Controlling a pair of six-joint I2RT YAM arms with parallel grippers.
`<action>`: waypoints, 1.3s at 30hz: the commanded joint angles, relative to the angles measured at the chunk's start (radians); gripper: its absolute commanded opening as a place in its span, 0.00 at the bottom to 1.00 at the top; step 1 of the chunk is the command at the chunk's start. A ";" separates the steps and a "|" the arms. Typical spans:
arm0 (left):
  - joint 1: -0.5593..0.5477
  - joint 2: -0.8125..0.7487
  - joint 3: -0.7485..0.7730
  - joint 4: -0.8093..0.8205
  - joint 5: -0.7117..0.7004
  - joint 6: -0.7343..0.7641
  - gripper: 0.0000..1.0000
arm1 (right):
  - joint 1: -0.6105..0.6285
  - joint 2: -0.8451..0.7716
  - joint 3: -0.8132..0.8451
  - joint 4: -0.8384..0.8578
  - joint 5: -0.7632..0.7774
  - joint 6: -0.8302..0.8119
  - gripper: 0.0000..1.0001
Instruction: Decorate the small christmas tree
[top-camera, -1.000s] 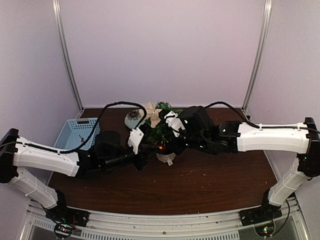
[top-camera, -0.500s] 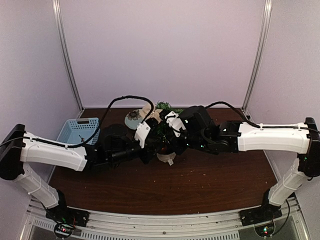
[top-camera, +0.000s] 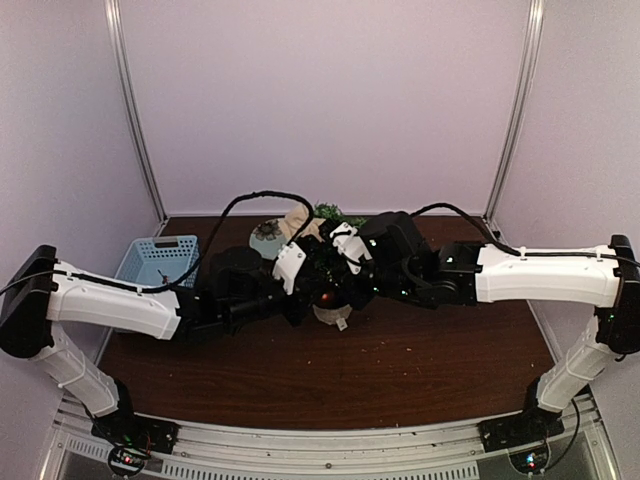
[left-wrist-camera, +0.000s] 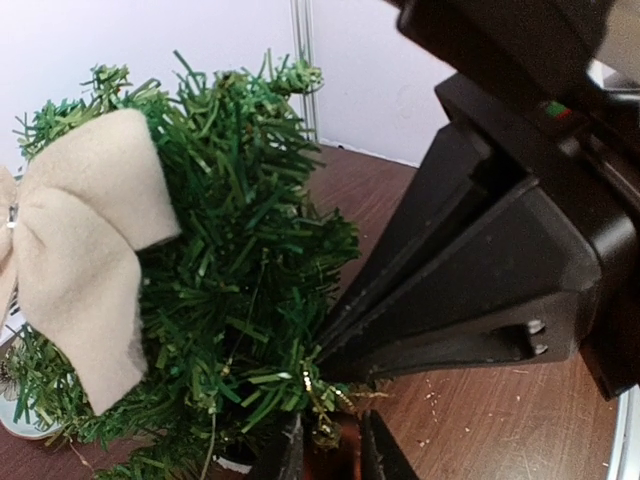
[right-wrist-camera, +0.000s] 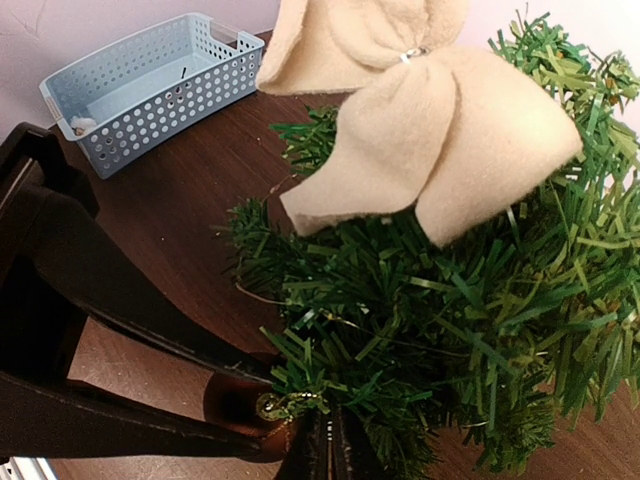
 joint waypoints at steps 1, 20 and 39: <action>0.015 0.019 0.023 0.012 -0.021 -0.012 0.18 | -0.008 -0.032 0.022 -0.015 0.017 -0.008 0.02; 0.020 0.009 0.030 0.034 0.004 -0.034 0.00 | -0.008 -0.032 0.033 -0.025 0.018 -0.010 0.03; 0.022 -0.012 0.007 0.046 0.013 -0.041 0.03 | -0.008 -0.012 0.051 -0.028 0.006 -0.017 0.00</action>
